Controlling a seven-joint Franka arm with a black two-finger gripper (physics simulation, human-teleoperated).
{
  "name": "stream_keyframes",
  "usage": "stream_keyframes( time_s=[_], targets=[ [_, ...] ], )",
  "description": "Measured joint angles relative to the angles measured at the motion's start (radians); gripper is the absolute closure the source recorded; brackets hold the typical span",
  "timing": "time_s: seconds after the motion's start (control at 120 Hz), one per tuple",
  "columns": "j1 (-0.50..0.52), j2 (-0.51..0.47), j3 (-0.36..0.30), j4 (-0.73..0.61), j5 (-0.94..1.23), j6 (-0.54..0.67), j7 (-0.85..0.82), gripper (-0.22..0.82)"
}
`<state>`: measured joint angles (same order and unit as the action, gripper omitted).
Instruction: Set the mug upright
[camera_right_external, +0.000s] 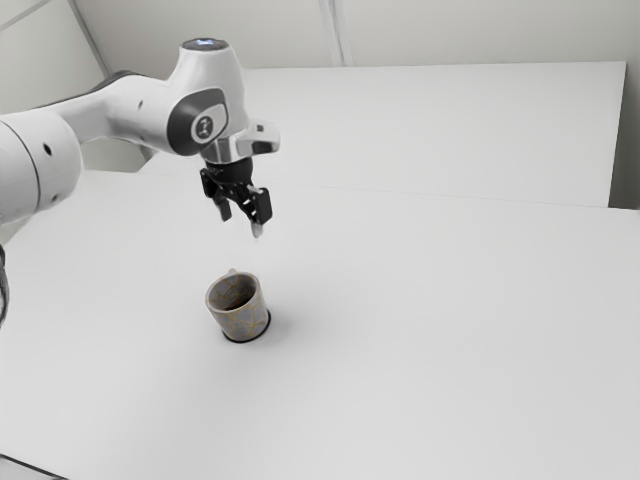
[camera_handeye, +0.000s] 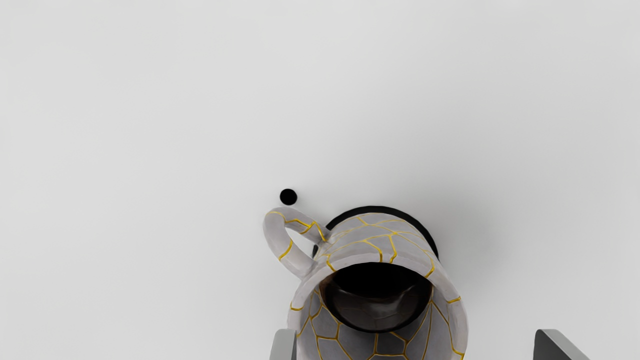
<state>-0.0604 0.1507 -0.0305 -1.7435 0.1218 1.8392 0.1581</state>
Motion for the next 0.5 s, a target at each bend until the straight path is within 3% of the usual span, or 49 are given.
stream_keyframes(
  time_s=[0.15, 0.275, 0.5],
  targets=[
    [0.039, 0.039, 0.017, 0.192, -0.047, -0.029, 0.038, 0.06],
    [0.049, 0.018, 0.042, 0.248, -0.065, -0.095, 0.071, 0.04],
    [0.104, 0.065, 0.039, 0.385, -0.106, -0.219, 0.127, 0.03]
  ],
)
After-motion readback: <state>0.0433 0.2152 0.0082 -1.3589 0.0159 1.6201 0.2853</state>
